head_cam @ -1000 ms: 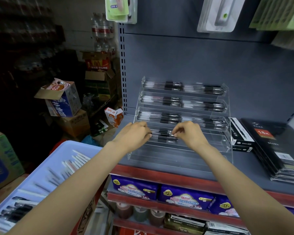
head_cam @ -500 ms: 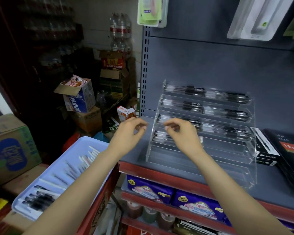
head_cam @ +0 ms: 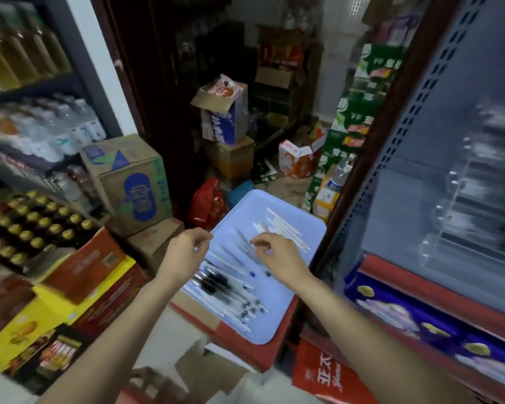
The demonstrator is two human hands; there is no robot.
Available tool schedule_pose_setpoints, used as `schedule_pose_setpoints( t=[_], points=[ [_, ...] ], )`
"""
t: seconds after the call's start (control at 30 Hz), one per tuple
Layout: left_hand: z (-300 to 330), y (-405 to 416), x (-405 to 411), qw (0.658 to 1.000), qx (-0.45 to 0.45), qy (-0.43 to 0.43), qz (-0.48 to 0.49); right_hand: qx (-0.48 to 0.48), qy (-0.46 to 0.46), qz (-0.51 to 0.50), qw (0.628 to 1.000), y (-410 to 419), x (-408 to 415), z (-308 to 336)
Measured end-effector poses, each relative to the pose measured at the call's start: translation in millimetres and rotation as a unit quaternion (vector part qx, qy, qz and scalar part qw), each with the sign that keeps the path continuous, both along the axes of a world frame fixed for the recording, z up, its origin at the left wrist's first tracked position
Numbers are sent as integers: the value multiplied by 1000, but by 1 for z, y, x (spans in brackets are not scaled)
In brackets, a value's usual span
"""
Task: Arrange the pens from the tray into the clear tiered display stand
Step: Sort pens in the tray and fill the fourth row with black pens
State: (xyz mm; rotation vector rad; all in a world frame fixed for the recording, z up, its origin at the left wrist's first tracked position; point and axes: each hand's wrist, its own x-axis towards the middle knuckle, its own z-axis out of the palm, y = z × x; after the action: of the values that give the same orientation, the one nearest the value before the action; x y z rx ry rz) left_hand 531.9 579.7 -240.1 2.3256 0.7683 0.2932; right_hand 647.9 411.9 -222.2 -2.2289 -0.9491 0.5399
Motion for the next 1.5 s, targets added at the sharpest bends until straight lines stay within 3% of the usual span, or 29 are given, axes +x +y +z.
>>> schedule_pose_setpoints(
  t=[0.17,0.37,0.57,0.9,1.03,1.17,1.27,1.4,1.5],
  points=[
    [-42,35,-21,990,22,107,-88,-75,35,37,996,38,-33,-53],
    [-64,38,-25,964,48,159,-209,-158,-14,38,987,53,-46,-83],
    [-74,41,-23,977,23,131,-164,-186,24,29,982,59,-41,-84],
    [-87,48,-13,989,-50,87,-109,-237,-34,43,970,69,-40,-89],
    [-72,46,-8,993,-105,28,-52,-164,35,-28,985,66,-36,-77],
    [-40,33,7,974,-220,-43,-6,-9,130,-118,984,55,-22,-41],
    [-10,7,30,955,-273,-39,-112,119,186,-167,961,41,-10,-9],
    [30,-35,66,920,-331,-45,-204,247,200,-231,920,5,10,31],
    [55,-75,92,914,-318,-35,-251,305,172,-279,894,-37,31,52]
  ],
)
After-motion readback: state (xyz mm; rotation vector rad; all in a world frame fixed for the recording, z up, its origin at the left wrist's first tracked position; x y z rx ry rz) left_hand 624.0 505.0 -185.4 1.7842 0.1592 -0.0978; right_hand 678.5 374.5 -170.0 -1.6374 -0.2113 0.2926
